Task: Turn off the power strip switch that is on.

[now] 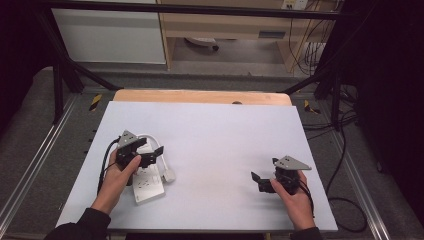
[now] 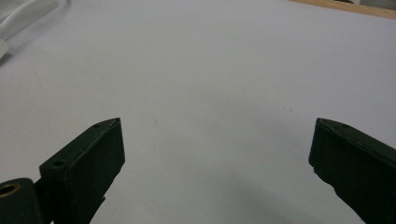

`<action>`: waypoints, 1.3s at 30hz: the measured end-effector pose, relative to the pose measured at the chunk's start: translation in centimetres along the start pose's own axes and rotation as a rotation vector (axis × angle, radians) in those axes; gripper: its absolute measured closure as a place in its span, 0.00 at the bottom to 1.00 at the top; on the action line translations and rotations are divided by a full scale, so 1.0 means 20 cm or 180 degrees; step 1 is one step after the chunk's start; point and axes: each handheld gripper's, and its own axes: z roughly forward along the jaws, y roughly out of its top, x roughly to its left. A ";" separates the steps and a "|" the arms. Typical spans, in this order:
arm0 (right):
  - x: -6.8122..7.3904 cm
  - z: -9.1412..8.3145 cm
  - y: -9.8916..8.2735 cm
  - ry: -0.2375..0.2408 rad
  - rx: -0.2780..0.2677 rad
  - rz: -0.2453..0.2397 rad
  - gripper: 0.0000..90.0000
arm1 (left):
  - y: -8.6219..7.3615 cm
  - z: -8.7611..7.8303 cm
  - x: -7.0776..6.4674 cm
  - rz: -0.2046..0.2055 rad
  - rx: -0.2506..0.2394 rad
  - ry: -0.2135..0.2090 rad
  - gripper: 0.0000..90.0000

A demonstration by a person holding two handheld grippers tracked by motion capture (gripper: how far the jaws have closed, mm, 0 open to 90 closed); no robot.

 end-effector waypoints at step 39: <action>-0.01 -0.01 0.00 -0.0010 -0.0037 -0.0002 0.05 | 0.23 -0.23 -0.12 0.0079 -0.0392 -0.0175 0.07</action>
